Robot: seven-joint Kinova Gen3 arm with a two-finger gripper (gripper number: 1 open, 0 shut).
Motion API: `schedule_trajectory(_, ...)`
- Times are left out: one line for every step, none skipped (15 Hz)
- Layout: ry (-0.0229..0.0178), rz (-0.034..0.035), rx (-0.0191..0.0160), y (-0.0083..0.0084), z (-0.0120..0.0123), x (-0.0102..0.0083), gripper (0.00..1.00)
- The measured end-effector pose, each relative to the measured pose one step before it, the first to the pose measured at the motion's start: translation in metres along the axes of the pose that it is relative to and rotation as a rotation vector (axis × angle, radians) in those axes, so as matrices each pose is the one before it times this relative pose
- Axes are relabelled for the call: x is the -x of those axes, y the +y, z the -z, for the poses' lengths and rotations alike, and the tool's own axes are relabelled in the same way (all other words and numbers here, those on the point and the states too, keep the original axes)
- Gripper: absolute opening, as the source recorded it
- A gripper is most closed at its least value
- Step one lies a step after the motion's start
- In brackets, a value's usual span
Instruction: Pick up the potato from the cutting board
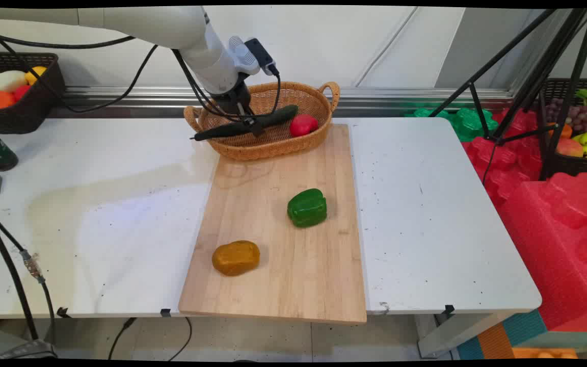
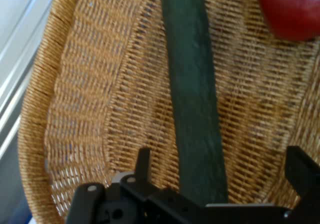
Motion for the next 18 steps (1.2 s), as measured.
schedule_trajectory(0.00967, 0.00052, -0.00513, -0.00008, 0.0027, -0.00196, 1.0)
schedule_trajectory(0.00959, 0.00095, -0.00389, -0.00031, 0.00243, -0.00129, 1.0)
schedule_trajectory(0.00863, 0.00061, -0.00272, -0.00007, 0.00245, -0.001, 1.0)
schedule_trajectory(0.01553, 0.00166, -0.00348, -0.00005, 0.00413, -0.00141, 1.0)
schedule_trajectory(0.02232, 0.00252, -0.00319, -0.00023, 0.00619, -0.00189, 1.0)
schedule_trajectory(0.02671, 0.0016, -0.00183, -0.00008, 0.00772, -0.00202, 1.0)
schedule_trajectory(0.03027, -0.0023, -0.00178, -0.00003, 0.00926, -0.00199, 1.0)
schedule_trajectory(0.02791, -0.00499, 0.00074, 0.00067, 0.0091, -0.00146, 1.0)
schedule_trajectory(0.0329, -0.00697, 0.00585, 0.00173, 0.0117, -0.00061, 1.0)
schedule_trajectory(0.03139, -0.00987, 0.01163, 0.00341, 0.01213, -0.00012, 1.0)
schedule_trajectory(0.02246, -0.00854, 0.0122, 0.00347, 0.00993, 0.00113, 1.0)
schedule_trajectory(0.01445, -0.00653, 0.00984, 0.00287, 0.00718, 0.00101, 1.0)
schedule_trajectory(0.01884, -0.01112, 0.01591, 0.00508, 0.01049, 0.00217, 1.0)
schedule_trajectory(0.01091, -0.00671, 0.01123, 0.00353, 0.00745, 0.00211, 1.0)
schedule_trajectory(0.01635, -0.01442, 0.02211, 0.0074, 0.01206, 0.00351, 1.0)
schedule_trajectory(0.00792, -0.00858, 0.01381, 0.00472, 0.0067, 0.00216, 1.0)
schedule_trajectory(0.00842, -0.01097, 0.0165, 0.00586, 0.00803, 0.00283, 1.0)
schedule_trajectory(0.00527, -0.00868, 0.01397, 0.00494, 0.00646, 0.00271, 1.0)
